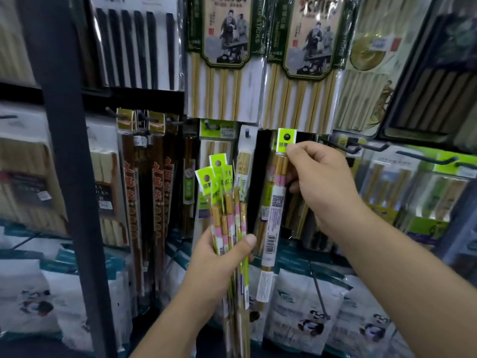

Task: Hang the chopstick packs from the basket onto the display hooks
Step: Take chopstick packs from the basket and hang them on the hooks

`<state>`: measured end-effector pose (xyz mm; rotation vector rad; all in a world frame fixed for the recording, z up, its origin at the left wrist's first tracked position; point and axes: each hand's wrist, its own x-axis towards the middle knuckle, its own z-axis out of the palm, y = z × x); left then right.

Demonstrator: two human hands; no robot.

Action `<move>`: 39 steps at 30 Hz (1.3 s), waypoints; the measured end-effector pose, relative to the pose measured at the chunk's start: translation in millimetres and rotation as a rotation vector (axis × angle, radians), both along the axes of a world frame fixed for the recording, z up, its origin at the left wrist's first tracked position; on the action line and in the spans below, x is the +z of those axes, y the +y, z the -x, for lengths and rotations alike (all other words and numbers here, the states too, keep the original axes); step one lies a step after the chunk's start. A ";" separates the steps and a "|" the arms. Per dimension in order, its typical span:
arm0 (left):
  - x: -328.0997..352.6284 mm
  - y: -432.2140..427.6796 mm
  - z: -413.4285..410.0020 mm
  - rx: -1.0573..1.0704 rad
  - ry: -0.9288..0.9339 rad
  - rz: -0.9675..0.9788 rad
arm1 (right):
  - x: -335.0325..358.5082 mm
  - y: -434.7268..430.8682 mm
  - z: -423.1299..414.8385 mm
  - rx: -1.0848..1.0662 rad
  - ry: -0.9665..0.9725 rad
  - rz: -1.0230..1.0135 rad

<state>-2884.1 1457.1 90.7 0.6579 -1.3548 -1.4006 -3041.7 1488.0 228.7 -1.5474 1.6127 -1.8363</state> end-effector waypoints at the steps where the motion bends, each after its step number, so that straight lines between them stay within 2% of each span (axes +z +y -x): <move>1: -0.5 0.1 0.4 -0.001 -0.001 -0.003 | 0.8 -2.6 -1.0 -0.021 0.009 0.001; 8: 0.7 4.8 0.4 -0.022 -0.034 -0.025 | -2.6 -10.8 -0.9 -0.076 -0.038 0.039; 21: 4.0 4.9 -5.3 -0.025 -0.067 0.004 | -31.7 -7.0 -1.7 -0.181 -0.013 -0.056; 24: 3.7 3.8 -4.5 -0.026 -0.049 0.023 | -43.2 3.2 -9.2 -0.046 0.008 -0.090; 27: 4.4 5.6 -4.5 -0.050 -0.018 0.051 | -54.9 10.6 -20.6 0.130 0.136 -0.174; 31: 4.6 7.5 -5.3 -0.074 0.016 0.050 | -62.0 12.9 -27.6 0.096 0.190 -0.198; 34: 5.2 8.2 -6.9 -0.058 0.032 0.032 | -56.7 13.8 -24.6 0.058 0.170 -0.159; 39: -2.8 0.7 -7.3 0.008 -0.021 0.000 | -27.3 10.7 -15.2 -0.005 0.048 0.015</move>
